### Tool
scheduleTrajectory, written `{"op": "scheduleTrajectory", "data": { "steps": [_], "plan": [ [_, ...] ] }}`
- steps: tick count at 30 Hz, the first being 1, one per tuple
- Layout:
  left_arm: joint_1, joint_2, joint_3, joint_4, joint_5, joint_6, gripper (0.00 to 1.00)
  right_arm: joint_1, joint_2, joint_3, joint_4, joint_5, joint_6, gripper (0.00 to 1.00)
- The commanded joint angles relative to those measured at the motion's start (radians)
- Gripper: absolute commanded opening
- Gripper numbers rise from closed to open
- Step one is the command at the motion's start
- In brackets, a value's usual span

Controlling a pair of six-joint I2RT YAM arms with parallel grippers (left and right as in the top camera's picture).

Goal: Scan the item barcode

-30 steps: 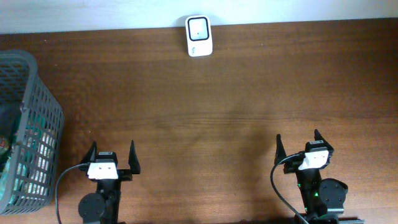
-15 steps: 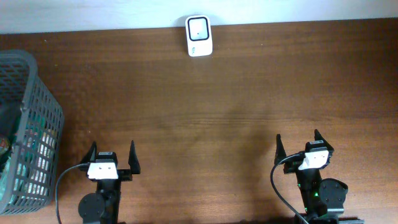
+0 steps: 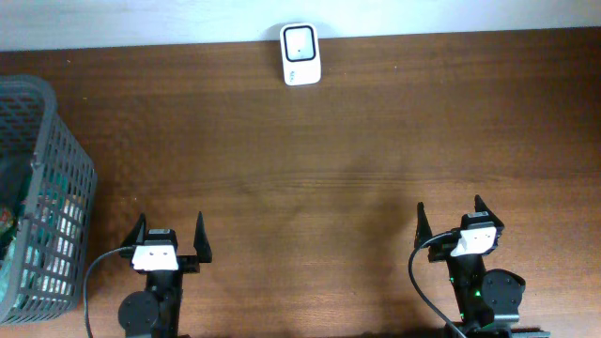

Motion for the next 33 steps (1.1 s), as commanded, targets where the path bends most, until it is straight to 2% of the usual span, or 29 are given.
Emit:
{"op": "scheduleTrajectory", "data": {
  "steps": [1, 14, 18, 25, 33],
  "plan": [
    [-0.003, 0.000, -0.001, -0.008, -0.004, 0.016, 0.99, -0.003, -0.005, -0.005, -0.005, -0.013, 0.011, 0.98],
    [-0.003, 0.000, -0.001, -0.008, -0.003, 0.016, 0.99, -0.003, -0.005, -0.005, -0.005, -0.013, 0.011, 0.99],
    [-0.003, 0.000, -0.001, 0.053, -0.004, 0.016, 0.99, -0.003, -0.005, -0.005, -0.005, -0.013, 0.011, 0.98],
    [-0.003, 0.000, -0.001, -0.006, -0.004, 0.016, 0.99, -0.003, -0.005, -0.005, -0.005, -0.013, 0.011, 0.99],
    [-0.003, 0.001, -0.001, -0.004, -0.032, 0.016, 0.99, -0.003, -0.005, -0.005, -0.005, -0.013, 0.011, 0.98]
  ]
}}
